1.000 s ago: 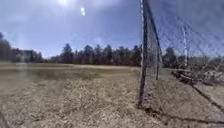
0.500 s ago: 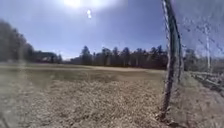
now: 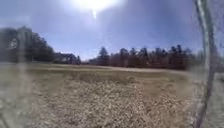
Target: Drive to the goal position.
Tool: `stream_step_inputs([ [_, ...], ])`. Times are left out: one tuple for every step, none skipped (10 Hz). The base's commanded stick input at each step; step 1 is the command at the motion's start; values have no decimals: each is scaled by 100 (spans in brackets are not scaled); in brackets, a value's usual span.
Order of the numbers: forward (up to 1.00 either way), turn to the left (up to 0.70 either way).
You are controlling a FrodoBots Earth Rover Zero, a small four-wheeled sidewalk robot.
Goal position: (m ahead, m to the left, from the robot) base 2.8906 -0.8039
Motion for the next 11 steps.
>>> stream_step_inputs([
  [30, -25],
  [23, -36],
  [20, -40],
  [20, -40],
  [20, -40],
  [20, -40],
  [20, -40],
  [20, -40],
  [20, -40],
  [20, -40],
  [20, -40],
])
